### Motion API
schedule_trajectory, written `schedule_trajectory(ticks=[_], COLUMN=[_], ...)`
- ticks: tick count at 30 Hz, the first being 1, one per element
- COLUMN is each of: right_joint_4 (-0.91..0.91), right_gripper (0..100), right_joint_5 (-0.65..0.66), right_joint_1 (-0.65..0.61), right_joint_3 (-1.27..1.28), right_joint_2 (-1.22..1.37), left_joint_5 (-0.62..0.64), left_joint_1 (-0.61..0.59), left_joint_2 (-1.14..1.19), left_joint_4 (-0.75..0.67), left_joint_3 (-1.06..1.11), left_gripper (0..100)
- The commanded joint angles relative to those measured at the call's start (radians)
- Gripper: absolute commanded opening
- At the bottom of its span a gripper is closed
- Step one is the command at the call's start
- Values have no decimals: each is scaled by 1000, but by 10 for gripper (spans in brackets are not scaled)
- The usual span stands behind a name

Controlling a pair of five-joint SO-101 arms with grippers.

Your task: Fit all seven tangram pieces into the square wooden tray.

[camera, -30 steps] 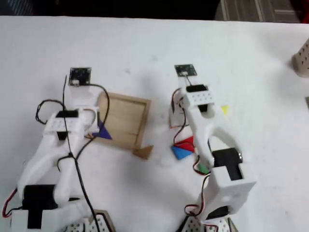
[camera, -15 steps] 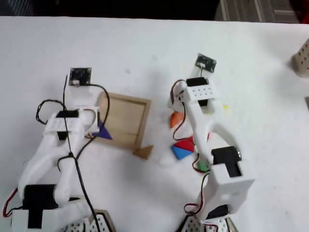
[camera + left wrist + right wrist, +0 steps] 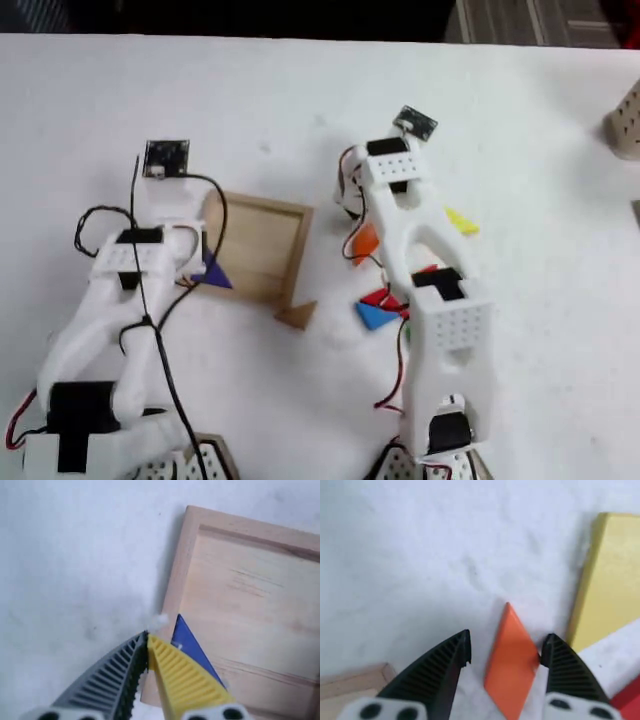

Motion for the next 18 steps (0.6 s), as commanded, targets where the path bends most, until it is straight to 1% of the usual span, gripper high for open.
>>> schedule_trajectory(ticks=[1, 2, 3, 5, 6, 7, 9, 12, 16, 18], right_joint_4=[70, 91, 117, 185, 214, 237, 278, 338, 398, 427], right_gripper=[205, 186, 172, 152, 146, 145, 146, 146, 144, 121], right_joint_5=[35, 124, 284, 655, 778, 819, 832, 888, 893, 891], right_joint_1=[-24, -38, -56, -88, -104, -111, -97, -79, -68, -64], right_joint_3=[-110, -141, -172, -241, -276, -304, -348, -397, -397, -396], right_joint_2=[67, 93, 111, 142, 148, 151, 150, 124, 50, 18], left_joint_5=[6, 6, 6, 6, 6, 6, 6, 6, 5, 5], left_joint_1=[-12, -12, -12, -12, -12, -12, -12, -12, -12, -12], left_joint_2=[-2, -2, -2, -1, -1, -1, -1, -1, 1, 1], left_joint_4=[-28, -29, -29, -29, -29, -29, -29, -29, -29, -31], left_joint_3=[-57, -57, -57, -57, -57, -57, -57, -57, -57, -57], left_gripper=[24, 24, 24, 24, 24, 24, 24, 24, 24, 24])
